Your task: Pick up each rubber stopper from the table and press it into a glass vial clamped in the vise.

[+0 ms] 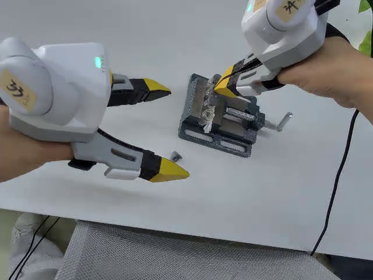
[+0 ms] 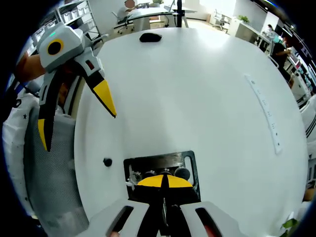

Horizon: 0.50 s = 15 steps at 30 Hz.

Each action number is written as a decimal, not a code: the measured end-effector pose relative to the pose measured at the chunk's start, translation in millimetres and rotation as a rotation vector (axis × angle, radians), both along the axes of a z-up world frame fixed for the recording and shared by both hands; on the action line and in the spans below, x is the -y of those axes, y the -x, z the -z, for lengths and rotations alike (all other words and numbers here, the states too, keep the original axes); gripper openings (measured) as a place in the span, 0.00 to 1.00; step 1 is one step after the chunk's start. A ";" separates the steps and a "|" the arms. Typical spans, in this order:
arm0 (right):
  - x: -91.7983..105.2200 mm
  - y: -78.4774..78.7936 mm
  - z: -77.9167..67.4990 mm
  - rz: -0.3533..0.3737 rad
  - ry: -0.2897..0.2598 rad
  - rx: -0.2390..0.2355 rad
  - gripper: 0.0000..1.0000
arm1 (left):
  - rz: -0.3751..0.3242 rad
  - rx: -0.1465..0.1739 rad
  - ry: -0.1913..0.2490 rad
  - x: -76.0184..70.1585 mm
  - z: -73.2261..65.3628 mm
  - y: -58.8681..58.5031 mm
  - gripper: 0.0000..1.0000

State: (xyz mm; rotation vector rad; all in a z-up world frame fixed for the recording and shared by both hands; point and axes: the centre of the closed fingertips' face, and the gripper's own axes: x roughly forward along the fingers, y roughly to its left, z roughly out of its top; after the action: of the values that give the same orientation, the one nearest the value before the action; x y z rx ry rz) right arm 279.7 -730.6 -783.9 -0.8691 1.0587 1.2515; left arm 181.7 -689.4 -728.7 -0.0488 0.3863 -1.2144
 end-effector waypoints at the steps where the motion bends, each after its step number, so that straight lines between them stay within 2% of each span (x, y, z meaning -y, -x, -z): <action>1: -0.5 -0.1 0.0 0.000 0.001 -0.001 0.00 | 0.001 0.000 0.000 0.3 -0.2 0.0 0.76; 15: -0.2 -0.3 0.6 -0.015 0.022 0.004 0.00 | 0.008 0.002 -0.001 3.5 -1.3 -0.1 0.76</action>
State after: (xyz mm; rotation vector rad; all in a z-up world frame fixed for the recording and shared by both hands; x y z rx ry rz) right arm 280.0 -730.4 -784.4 -0.8977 1.0663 1.2514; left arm 181.8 -693.0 -727.5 -0.0457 0.3858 -1.2220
